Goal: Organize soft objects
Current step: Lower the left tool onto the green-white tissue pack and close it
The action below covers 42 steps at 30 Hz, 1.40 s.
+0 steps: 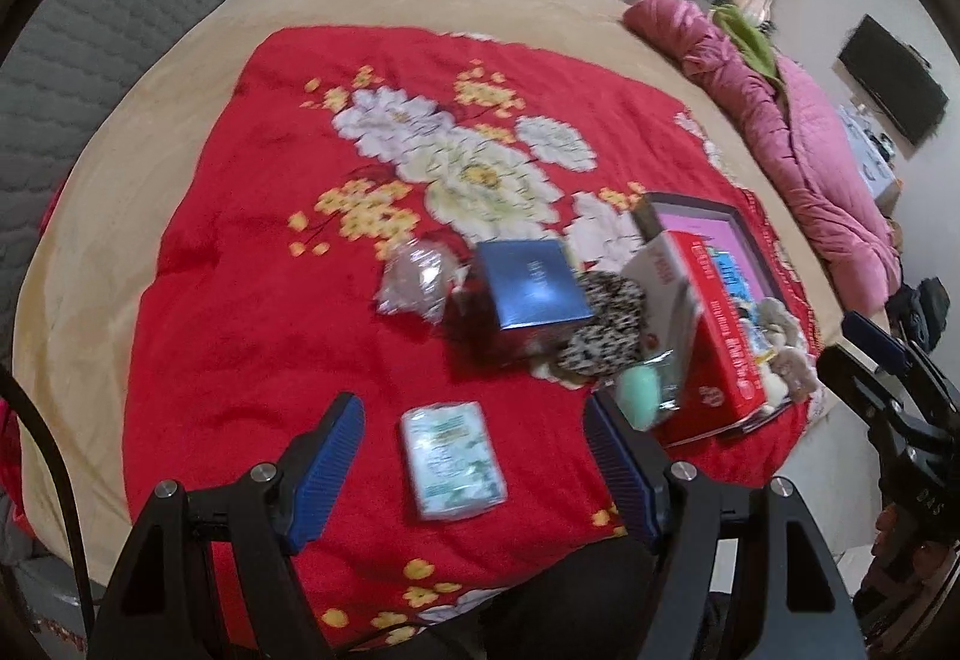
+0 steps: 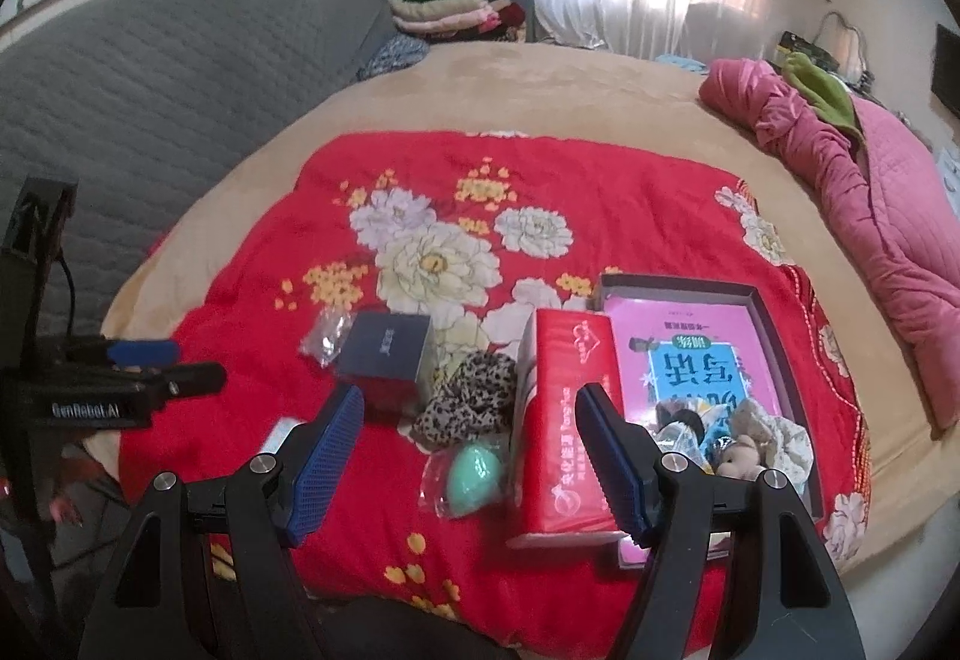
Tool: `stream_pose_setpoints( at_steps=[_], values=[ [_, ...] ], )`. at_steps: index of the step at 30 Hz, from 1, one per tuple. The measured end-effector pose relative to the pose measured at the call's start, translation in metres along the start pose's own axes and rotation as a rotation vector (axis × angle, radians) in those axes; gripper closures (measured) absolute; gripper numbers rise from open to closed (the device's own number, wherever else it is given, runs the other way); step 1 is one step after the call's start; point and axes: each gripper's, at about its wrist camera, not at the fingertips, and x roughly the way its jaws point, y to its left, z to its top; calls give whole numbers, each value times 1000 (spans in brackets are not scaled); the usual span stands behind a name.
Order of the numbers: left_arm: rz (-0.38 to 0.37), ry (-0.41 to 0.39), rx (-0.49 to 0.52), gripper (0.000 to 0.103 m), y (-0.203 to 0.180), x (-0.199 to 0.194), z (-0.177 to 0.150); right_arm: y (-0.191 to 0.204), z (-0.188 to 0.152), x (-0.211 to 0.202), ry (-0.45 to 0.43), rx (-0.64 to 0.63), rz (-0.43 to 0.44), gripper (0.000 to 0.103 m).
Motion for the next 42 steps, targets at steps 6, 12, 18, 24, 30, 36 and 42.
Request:
stream_pose_setpoints(
  at_steps=[6, 12, 18, 24, 30, 36, 42],
  values=[
    [10, 53, -39, 28, 23, 16, -16, 12, -14, 17, 49, -42, 3, 29],
    [18, 102, -27, 28, 22, 35, -29, 26, -28, 37, 103, -130, -24, 29],
    [14, 175, -23, 28, 17, 64, -36, 39, -47, 66, 173, -250, -82, 29],
    [9, 229, -31, 28, 14, 89, -40, 49, -60, 101, 238, -392, -172, 29],
    [11, 271, -40, 28, 14, 109, -40, 62, -73, 132, 294, -560, -260, 29],
    [11, 295, -43, 28, 13, 125, -35, 68, -84, 158, 331, -668, -300, 29],
    [15, 305, -52, 28, 17, 135, -27, 68, -84, 176, 343, -695, -311, 32]
  ],
)
